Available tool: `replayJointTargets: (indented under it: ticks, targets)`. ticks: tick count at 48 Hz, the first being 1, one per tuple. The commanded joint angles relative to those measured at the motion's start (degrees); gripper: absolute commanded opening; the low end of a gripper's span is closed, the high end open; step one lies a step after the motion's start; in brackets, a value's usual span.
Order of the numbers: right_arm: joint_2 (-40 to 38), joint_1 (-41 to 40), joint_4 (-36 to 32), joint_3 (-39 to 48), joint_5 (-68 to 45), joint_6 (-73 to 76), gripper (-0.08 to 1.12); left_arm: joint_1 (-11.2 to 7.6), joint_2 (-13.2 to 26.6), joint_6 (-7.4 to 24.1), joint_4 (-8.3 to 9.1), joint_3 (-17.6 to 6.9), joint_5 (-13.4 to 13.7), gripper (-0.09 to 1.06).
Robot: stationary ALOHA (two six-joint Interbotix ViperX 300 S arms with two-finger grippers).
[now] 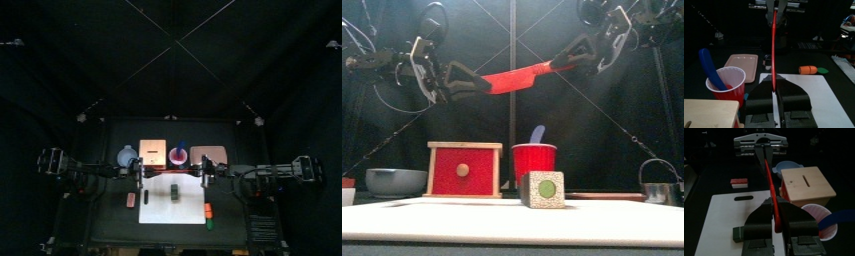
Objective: Cut the sushi into 4 pieces with the knife
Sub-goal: Cut the sushi into 4 pieces
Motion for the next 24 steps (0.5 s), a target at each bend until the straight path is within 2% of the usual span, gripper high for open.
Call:
replayJointTargets:
  ticks: [1,6,8,10,17,20,24]
  targets:
    - [1.6,0.4,1.3,0.0,-0.1,-0.1,0.08,-0.09,-0.1,-0.1,2.90,-1.1,-1.3,0.19]
    - [2.7,1.1,1.2,0.5,0.4,-0.2,0.08,-0.18,0.8,-0.2,6.86,-1.1,-1.3,0.19]
    - [3.3,1.3,1.2,0.6,0.7,-0.2,0.08,-0.26,1.2,-0.3,8.00,-1.1,-1.3,0.19]
    - [3.8,1.6,1.1,0.6,1.0,-0.3,0.07,-0.26,1.6,-0.4,8.35,-1.1,-1.4,0.19]
    - [6.0,2.3,1.2,1.2,1.2,-0.3,0.07,-0.26,3.0,-0.5,7.56,-1.3,-1.4,0.19]
    - [7.1,2.5,1.1,1.7,1.2,-0.3,0.07,-0.44,4.0,-0.7,6.42,-1.6,-1.5,0.19]
    - [8.2,2.6,1.1,2.3,1.2,-0.2,0.07,-1.67,5.4,-0.7,4.66,-1.8,-2.1,0.19]
